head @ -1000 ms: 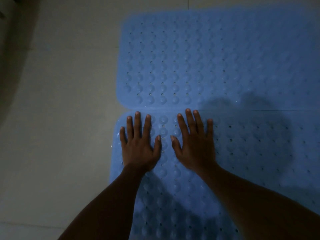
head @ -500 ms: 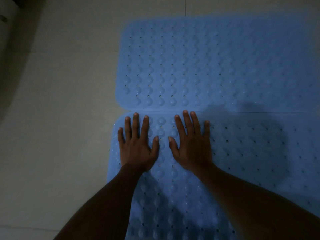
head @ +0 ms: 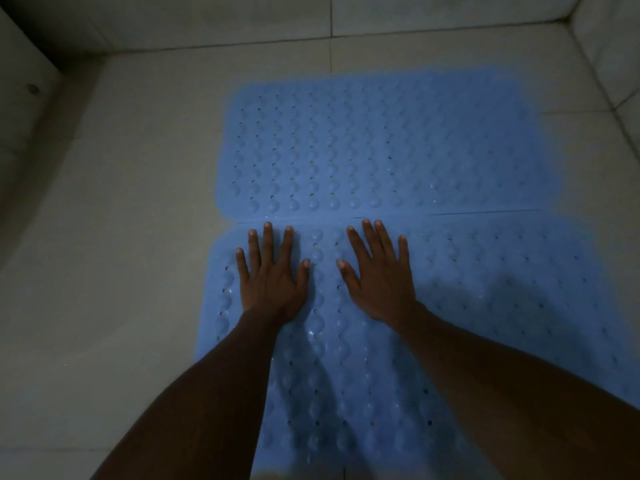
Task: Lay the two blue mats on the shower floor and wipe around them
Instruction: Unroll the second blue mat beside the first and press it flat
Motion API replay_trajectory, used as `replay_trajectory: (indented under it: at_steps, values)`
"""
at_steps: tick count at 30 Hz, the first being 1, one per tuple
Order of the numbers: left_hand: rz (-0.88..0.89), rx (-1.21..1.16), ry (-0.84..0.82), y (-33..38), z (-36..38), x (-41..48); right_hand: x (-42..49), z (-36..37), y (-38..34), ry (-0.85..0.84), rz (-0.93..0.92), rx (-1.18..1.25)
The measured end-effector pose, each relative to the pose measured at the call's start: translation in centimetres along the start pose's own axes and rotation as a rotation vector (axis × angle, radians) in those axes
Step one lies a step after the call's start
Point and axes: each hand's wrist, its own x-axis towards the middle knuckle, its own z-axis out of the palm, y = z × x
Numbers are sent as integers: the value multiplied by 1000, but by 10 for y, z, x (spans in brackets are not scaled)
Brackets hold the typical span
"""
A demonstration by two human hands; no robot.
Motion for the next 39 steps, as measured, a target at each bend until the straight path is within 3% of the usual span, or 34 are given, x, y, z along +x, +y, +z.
replay_trajectory:
  at_steps: [11,17,22,39]
  values:
    - [189,0,-47,101,7,-7,-32,-30,139,166,362,-79]
    - [344,-77,20,196,23,23,-32,-33,199,117,453,-92]
    - [389,-32,-33,227,48,35,-27,-30,212,109,549,-108]
    - [375,78,-92,230,53,36,-23,-39,210,41,571,-160]
